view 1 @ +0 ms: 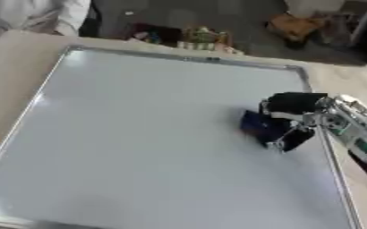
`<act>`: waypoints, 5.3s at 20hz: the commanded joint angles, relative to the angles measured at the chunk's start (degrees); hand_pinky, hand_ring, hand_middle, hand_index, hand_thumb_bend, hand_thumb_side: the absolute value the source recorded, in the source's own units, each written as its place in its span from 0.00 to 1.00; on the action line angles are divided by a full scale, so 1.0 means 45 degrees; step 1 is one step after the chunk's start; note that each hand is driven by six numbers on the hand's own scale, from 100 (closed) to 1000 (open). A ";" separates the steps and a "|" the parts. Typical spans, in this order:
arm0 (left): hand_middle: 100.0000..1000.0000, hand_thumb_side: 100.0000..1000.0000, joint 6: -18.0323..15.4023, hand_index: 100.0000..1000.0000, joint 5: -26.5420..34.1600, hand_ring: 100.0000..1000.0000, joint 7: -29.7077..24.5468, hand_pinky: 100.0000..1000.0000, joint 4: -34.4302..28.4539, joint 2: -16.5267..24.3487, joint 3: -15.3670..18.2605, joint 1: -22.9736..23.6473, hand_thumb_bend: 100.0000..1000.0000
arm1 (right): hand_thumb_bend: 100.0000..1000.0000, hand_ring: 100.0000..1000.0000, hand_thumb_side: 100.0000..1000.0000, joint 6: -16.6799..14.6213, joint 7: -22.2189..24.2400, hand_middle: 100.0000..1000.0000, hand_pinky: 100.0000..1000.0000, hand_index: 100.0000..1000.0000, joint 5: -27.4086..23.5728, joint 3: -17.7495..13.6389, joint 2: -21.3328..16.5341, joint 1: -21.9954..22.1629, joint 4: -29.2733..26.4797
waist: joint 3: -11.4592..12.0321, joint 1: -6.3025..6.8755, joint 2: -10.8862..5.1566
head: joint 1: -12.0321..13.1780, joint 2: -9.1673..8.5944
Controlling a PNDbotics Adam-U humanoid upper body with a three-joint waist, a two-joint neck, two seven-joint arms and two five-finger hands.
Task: Wipe the whiteboard clean with a brush.
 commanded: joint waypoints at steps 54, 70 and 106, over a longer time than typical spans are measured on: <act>0.52 0.97 -0.0067 0.59 -0.0116 0.61 -0.0008 0.64 -0.0085 0.0130 0.0061 -0.0058 0.19 | 0.00 0.55 0.15 0.0786 -0.2285 0.08 0.50 0.06 0.1560 -0.1321 0.0264 -0.0474 0.2932 | 0.0055 0.0140 -0.0067 | 0.0048 -0.0197; 0.52 0.97 -0.0024 0.59 -0.0077 0.61 0.0026 0.64 -0.0121 0.0139 0.0047 -0.0109 0.20 | 0.00 0.56 0.14 -0.0672 -0.1639 0.11 0.50 0.07 0.1838 -0.0195 -0.0268 0.0095 0.0965 | 0.0001 0.0108 -0.0132 | 0.0022 -0.0161; 0.52 0.96 0.0040 0.59 0.0013 0.61 0.0064 0.64 -0.0125 0.0146 0.0011 -0.0132 0.21 | 0.00 0.55 0.09 -0.1458 0.0885 0.10 0.49 0.07 -0.0372 0.1091 -0.1388 0.0986 -0.3434 | -0.0110 0.0131 -0.0395 | -0.0039 -0.0080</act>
